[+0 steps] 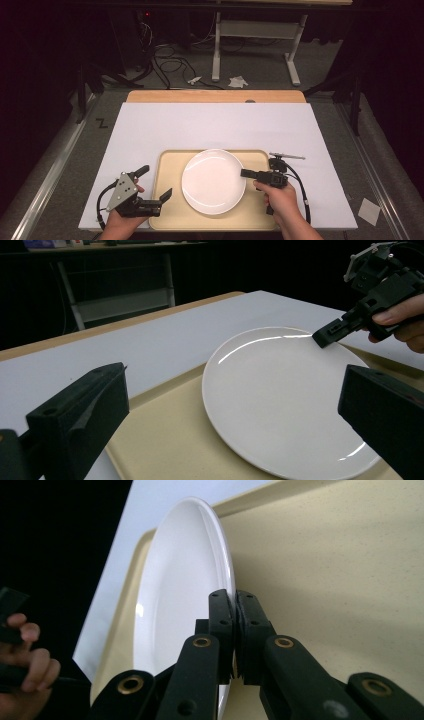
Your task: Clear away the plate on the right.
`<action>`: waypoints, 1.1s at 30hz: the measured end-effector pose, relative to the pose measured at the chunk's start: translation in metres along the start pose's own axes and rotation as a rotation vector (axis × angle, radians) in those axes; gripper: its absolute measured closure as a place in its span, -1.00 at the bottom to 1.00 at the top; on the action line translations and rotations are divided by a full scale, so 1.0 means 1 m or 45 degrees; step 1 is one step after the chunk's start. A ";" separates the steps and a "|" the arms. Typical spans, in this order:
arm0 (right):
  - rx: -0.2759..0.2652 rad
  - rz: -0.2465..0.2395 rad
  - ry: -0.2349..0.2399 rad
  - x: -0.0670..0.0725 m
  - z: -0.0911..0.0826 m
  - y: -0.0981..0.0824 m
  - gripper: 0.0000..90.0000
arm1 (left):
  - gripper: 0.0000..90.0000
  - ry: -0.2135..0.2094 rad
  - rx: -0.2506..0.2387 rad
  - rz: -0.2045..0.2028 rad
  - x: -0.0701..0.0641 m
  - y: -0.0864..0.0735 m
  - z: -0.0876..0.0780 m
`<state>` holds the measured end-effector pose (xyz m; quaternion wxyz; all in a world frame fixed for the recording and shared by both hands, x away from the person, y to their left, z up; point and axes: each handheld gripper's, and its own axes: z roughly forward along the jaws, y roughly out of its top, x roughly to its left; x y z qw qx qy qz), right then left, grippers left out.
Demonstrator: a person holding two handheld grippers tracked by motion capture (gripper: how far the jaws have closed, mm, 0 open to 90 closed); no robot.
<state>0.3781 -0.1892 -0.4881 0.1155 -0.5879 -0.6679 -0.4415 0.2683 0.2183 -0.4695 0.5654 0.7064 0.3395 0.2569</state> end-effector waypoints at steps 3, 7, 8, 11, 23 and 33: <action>0.007 -0.005 -0.006 0.000 -0.001 -0.001 0.97 | -0.99 -0.002 0.003 0.002 0.000 0.000 0.000; 0.008 -0.012 0.004 -0.003 -0.001 -0.005 0.96 | -0.99 -0.003 0.008 0.001 0.000 0.000 0.001; 0.004 -0.018 0.001 -0.005 0.000 -0.007 0.94 | -0.99 -0.004 0.011 0.004 -0.001 0.000 0.001; 0.009 -0.020 -0.003 -0.009 0.000 -0.010 0.92 | -0.98 -0.008 0.016 0.010 -0.002 0.000 0.002; 0.055 -0.039 -0.052 -0.013 0.002 -0.013 0.87 | -0.98 -0.012 0.018 0.012 -0.002 0.000 0.001; 0.074 -0.049 -0.086 -0.013 0.005 -0.015 0.84 | -0.97 -0.013 0.018 0.014 -0.002 0.000 0.001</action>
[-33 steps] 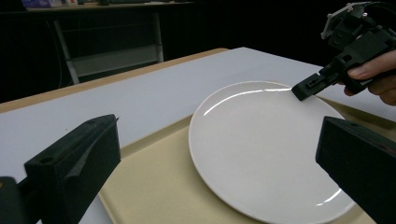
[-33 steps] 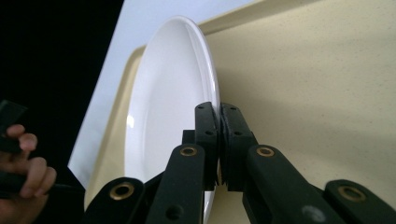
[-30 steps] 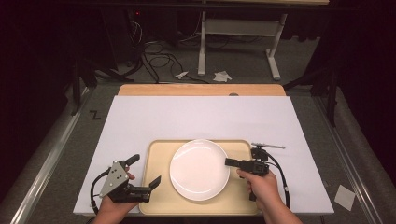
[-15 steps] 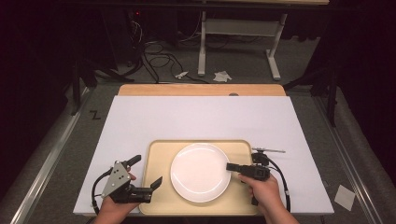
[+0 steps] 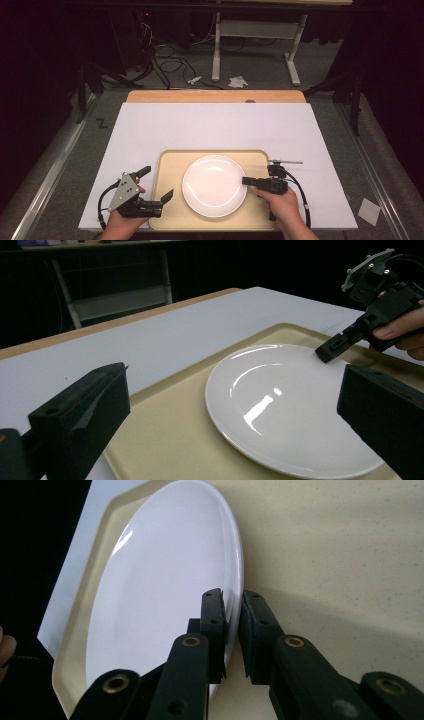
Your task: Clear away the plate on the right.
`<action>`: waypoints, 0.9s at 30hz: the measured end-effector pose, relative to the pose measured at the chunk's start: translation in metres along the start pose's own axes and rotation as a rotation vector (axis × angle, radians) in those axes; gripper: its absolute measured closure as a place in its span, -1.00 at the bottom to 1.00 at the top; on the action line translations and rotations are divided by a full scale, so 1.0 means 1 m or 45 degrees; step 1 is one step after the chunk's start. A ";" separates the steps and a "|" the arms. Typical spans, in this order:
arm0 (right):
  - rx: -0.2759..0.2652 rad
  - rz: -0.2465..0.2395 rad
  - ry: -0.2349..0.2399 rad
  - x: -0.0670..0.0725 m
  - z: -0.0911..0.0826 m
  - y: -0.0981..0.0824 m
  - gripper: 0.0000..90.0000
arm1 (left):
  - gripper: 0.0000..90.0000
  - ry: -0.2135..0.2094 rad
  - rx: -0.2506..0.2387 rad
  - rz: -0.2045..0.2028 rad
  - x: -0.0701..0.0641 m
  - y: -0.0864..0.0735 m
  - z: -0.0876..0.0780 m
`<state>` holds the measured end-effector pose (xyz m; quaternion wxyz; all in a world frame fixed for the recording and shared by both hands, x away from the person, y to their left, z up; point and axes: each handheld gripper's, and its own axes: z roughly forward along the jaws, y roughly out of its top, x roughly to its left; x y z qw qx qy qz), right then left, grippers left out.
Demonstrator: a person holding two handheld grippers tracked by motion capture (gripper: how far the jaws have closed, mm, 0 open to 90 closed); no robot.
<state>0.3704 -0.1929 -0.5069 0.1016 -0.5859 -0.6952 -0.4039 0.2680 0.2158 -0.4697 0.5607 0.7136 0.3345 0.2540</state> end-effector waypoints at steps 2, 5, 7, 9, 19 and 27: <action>0.001 -0.003 -0.003 0.000 0.001 0.000 0.83 | -0.97 0.000 0.000 0.001 0.000 0.000 0.000; 0.005 -0.003 -0.008 0.000 0.001 0.000 0.83 | -0.97 0.000 0.001 0.001 0.000 0.000 0.000; 0.014 -0.009 -0.020 0.000 0.001 0.000 0.82 | -0.97 0.000 0.001 0.001 0.000 0.000 0.000; 0.012 -0.013 -0.022 -0.001 0.002 -0.001 0.81 | -0.97 -0.001 0.000 0.003 0.000 0.000 0.000; 0.004 -0.045 0.005 0.001 -0.002 0.000 0.46 | -0.97 -0.006 0.010 0.008 0.000 0.000 0.000; -0.082 -0.115 0.056 0.004 -0.012 0.002 0.18 | -0.97 -0.006 0.013 0.009 -0.001 0.000 0.001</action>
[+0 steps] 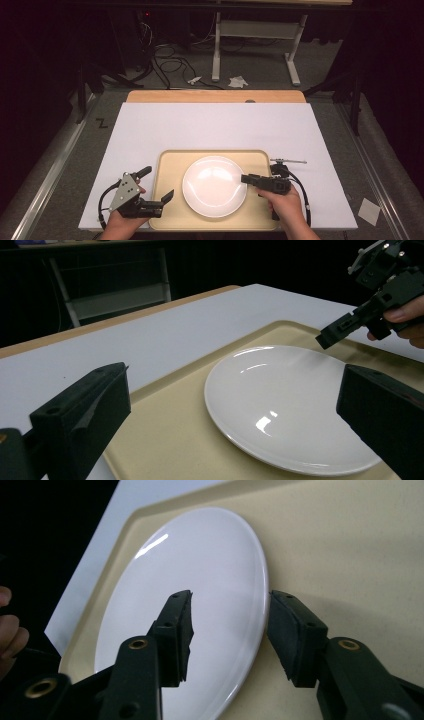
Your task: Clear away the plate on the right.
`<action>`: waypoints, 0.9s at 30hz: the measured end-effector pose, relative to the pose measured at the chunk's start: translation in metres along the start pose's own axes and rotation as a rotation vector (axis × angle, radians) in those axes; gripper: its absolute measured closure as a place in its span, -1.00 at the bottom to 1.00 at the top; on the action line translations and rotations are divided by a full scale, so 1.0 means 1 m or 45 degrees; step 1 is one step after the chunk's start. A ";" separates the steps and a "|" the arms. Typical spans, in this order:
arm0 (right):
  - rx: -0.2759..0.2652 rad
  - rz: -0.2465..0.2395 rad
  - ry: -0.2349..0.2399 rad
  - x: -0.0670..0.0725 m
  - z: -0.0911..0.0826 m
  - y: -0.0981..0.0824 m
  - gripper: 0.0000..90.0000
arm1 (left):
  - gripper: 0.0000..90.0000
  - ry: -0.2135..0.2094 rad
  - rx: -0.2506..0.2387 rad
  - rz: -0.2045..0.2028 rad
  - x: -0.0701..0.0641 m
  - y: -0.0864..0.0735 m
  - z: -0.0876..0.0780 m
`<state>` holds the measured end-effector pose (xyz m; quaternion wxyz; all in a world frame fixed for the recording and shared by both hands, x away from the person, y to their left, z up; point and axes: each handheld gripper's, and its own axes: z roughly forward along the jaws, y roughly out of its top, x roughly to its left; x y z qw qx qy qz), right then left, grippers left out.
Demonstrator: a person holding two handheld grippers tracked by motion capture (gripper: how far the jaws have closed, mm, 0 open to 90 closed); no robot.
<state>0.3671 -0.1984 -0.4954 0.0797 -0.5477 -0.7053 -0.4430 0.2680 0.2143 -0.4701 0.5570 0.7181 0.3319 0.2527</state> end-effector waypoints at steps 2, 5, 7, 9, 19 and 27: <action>0.001 -0.030 0.014 0.001 -0.003 0.002 0.05 | -0.97 -0.001 0.001 0.000 0.000 0.000 0.000; -0.002 -0.090 -0.024 0.004 -0.007 0.005 -0.14 | -0.97 -0.002 0.004 0.000 0.000 0.000 0.001; -0.064 -0.181 -0.062 0.008 -0.015 0.007 -0.36 | -0.97 0.003 0.000 -0.004 0.000 0.000 0.000; -0.083 -0.198 -0.067 0.008 -0.017 0.008 -0.44 | -0.97 0.005 -0.003 -0.006 -0.001 0.000 0.000; -0.318 -0.432 -0.233 0.000 -0.064 0.019 -0.99 | -0.97 0.021 0.018 -0.015 0.001 -0.001 0.001; -0.454 -0.578 -0.307 -0.020 -0.107 0.001 -0.99 | -0.99 0.045 0.078 -0.025 -0.003 -0.003 0.008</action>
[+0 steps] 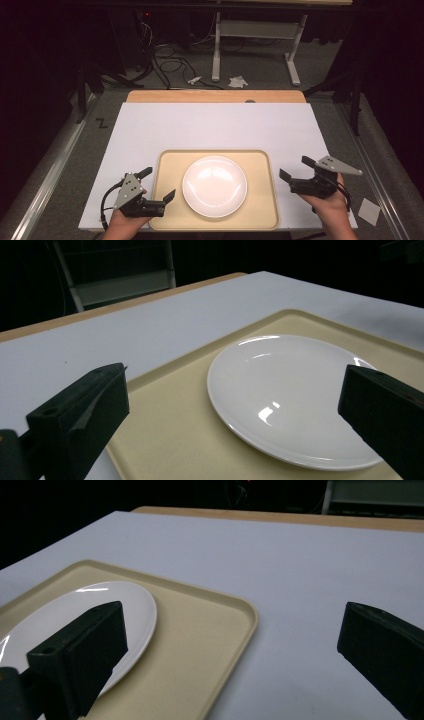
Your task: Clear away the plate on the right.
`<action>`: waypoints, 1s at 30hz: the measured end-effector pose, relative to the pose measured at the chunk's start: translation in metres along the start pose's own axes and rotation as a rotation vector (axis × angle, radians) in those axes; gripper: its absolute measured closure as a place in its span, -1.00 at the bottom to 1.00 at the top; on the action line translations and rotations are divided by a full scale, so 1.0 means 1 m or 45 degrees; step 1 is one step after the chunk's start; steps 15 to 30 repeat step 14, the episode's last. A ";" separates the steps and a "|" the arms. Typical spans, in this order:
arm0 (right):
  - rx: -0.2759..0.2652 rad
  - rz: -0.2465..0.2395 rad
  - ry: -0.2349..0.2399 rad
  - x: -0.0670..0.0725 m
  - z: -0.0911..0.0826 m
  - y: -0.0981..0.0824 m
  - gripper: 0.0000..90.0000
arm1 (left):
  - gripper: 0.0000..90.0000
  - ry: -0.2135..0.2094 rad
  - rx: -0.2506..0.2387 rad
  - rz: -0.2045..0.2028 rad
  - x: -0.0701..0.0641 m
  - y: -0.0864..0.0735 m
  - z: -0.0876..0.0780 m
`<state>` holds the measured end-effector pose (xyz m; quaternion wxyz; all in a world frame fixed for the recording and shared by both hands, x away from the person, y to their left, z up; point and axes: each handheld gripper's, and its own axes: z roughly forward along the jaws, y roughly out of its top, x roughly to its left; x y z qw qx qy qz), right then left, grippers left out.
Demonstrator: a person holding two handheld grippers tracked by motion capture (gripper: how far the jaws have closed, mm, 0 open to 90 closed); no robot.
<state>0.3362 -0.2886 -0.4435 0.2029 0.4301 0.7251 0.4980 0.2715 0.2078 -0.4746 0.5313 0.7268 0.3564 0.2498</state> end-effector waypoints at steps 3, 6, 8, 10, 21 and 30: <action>0.009 0.031 0.007 -0.005 -0.008 -0.008 -1.00 | -1.00 0.013 0.051 -0.026 0.000 -0.001 0.006; -0.024 0.025 0.016 -0.005 -0.006 -0.008 -1.00 | -1.00 0.032 0.076 -0.019 0.000 -0.002 0.010; -0.028 0.019 0.018 -0.004 -0.006 -0.008 -1.00 | -1.00 0.035 0.079 -0.025 0.000 -0.003 0.010; -0.017 0.008 0.018 -0.005 -0.004 -0.009 -0.99 | -1.00 0.043 0.077 -0.031 0.001 -0.003 0.009; -0.016 0.056 0.002 -0.009 -0.005 -0.008 -1.00 | -1.00 0.045 0.072 -0.049 0.004 -0.003 0.007; -0.016 0.056 0.002 -0.009 -0.005 -0.008 -1.00 | -1.00 0.045 0.072 -0.049 0.004 -0.003 0.007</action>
